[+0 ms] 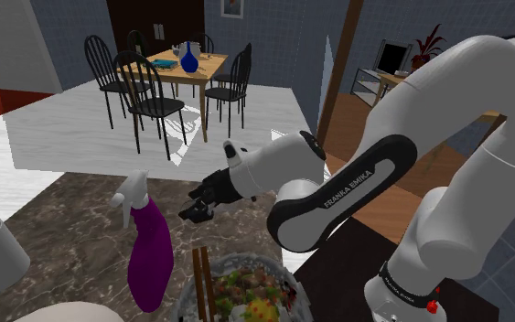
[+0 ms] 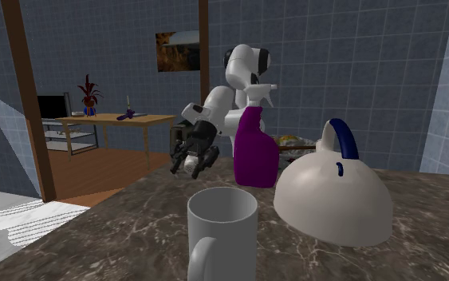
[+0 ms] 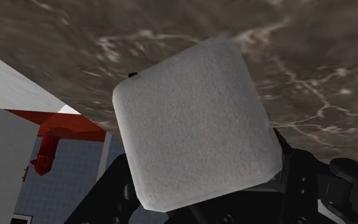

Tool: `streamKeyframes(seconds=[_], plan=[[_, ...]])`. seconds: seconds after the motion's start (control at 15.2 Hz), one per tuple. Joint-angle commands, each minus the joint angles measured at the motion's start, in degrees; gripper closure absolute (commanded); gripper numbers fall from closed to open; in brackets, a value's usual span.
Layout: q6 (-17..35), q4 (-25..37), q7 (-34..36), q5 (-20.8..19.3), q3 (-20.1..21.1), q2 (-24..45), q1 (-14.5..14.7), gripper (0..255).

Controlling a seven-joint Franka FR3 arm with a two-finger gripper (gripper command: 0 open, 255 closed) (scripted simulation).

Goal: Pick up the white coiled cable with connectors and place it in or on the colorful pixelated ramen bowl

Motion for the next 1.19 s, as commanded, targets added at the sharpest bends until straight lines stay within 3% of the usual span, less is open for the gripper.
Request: streamKeyframes(seconds=[0.0,0.53,1.12], plan=[[-0.07,-0.02,-0.11,0.11,0.26,0.18,-0.09,255],[-0.12,-0.12,0.11,-0.12,-0.06,0.03,0.19,255],[-8.54,1.76,2.14,-1.92,-7.36,-6.46,6.22,255]])
